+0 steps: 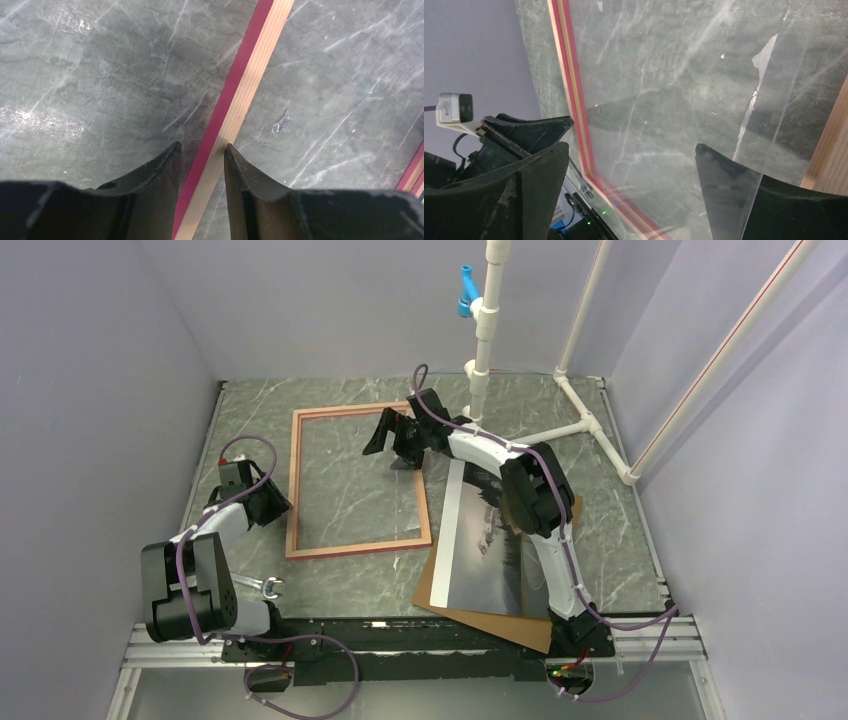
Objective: Put the photo into the frame
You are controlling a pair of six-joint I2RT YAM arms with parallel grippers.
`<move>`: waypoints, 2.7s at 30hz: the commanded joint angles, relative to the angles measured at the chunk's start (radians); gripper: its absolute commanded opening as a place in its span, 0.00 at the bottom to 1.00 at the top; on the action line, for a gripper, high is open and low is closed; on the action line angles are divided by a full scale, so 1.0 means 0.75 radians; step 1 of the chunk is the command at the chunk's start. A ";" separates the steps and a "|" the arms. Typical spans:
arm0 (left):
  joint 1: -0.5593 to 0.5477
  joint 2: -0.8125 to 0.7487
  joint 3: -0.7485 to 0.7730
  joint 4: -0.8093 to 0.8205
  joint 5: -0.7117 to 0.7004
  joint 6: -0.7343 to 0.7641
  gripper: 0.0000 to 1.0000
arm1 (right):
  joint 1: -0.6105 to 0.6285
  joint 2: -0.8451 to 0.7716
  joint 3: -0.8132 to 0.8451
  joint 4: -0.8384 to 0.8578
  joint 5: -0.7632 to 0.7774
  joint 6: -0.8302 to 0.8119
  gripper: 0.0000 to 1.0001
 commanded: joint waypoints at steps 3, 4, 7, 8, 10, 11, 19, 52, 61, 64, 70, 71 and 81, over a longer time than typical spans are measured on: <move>-0.010 0.050 -0.012 -0.137 -0.031 0.042 0.41 | 0.010 0.028 0.128 -0.174 0.069 -0.091 1.00; -0.011 0.044 -0.015 -0.136 -0.034 0.042 0.41 | 0.011 0.031 0.138 -0.199 0.089 -0.100 1.00; -0.010 0.038 -0.017 -0.134 -0.035 0.041 0.41 | 0.017 0.043 0.189 -0.296 0.164 -0.136 1.00; -0.009 0.039 -0.016 -0.136 -0.033 0.042 0.41 | 0.020 0.047 0.212 -0.325 0.187 -0.147 1.00; -0.010 0.041 -0.016 -0.136 -0.033 0.043 0.41 | 0.023 0.052 0.229 -0.367 0.223 -0.164 1.00; -0.009 0.041 -0.015 -0.136 -0.031 0.043 0.40 | 0.022 0.052 0.231 -0.386 0.239 -0.170 1.00; -0.009 0.038 -0.017 -0.135 -0.031 0.042 0.40 | 0.025 0.044 0.252 -0.469 0.344 -0.210 1.00; -0.012 -0.298 0.135 -0.363 -0.039 0.062 0.78 | 0.042 -0.097 0.298 -0.659 0.601 -0.321 1.00; -0.053 -0.639 0.224 -0.615 0.225 0.145 0.99 | 0.111 -0.344 0.063 -0.649 0.559 -0.334 1.00; -0.112 -0.726 0.256 -0.737 0.351 0.153 0.99 | 0.131 -0.472 -0.113 -0.619 0.509 -0.314 1.00; -0.323 -0.917 0.278 -0.923 0.498 0.064 0.99 | 0.154 -0.827 -0.488 -0.614 0.522 -0.241 1.00; -0.378 -0.949 0.274 -0.944 0.504 0.036 0.99 | 0.154 -0.888 -0.554 -0.613 0.528 -0.224 1.00; -0.634 -1.104 0.121 -0.936 0.529 -0.170 0.99 | 0.140 -1.314 -0.974 -0.759 0.664 -0.167 1.00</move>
